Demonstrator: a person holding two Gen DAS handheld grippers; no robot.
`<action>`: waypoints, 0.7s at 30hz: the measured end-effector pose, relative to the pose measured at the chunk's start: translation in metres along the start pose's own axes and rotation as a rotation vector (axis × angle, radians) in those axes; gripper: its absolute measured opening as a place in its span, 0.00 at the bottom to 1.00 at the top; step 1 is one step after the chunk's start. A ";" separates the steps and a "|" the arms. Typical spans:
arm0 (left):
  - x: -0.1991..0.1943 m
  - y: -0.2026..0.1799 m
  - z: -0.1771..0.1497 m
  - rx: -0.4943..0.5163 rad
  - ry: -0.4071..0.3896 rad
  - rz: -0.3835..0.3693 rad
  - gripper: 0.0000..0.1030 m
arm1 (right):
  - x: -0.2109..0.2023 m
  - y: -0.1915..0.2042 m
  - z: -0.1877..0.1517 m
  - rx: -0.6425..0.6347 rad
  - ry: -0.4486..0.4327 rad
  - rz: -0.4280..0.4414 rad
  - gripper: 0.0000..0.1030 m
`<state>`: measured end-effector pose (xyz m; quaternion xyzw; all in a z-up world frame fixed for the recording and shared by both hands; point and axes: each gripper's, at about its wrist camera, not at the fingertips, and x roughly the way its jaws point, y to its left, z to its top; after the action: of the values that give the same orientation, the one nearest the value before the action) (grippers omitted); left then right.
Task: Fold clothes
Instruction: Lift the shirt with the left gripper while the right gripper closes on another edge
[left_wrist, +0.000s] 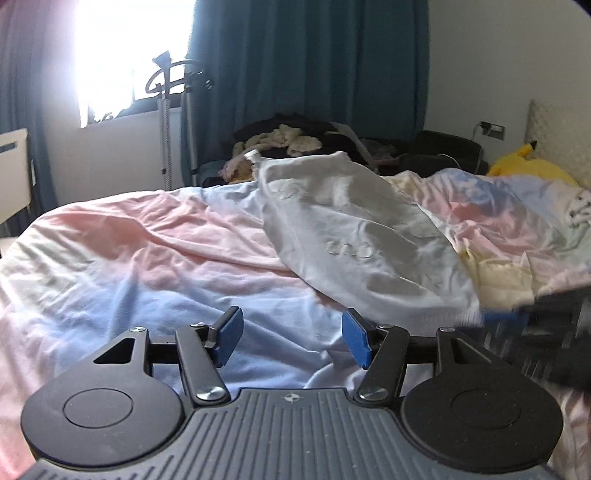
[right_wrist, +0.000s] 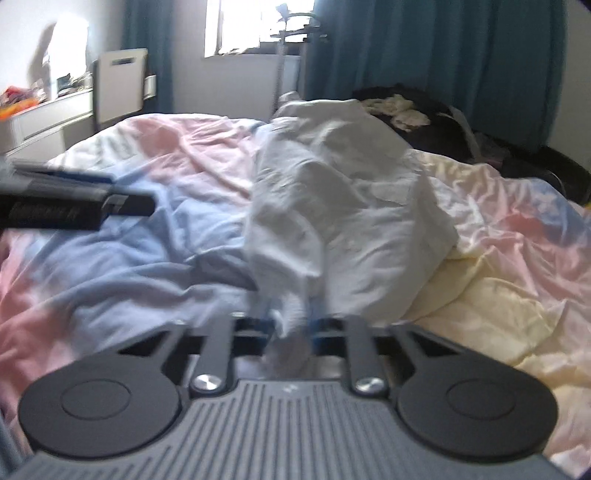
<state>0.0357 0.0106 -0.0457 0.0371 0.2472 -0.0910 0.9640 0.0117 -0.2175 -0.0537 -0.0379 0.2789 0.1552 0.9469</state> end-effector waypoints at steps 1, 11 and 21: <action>0.001 -0.002 -0.001 0.010 -0.001 -0.003 0.60 | -0.005 -0.009 0.003 0.068 -0.027 0.015 0.14; 0.028 -0.062 0.001 0.211 -0.104 -0.157 0.48 | -0.037 -0.101 0.006 0.638 -0.180 0.249 0.13; 0.065 -0.088 0.001 0.329 -0.134 -0.270 0.39 | -0.034 -0.118 0.004 0.701 -0.168 0.273 0.11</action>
<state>0.0749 -0.0864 -0.0781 0.1544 0.1673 -0.2607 0.9382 0.0241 -0.3376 -0.0339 0.3382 0.2390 0.1776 0.8927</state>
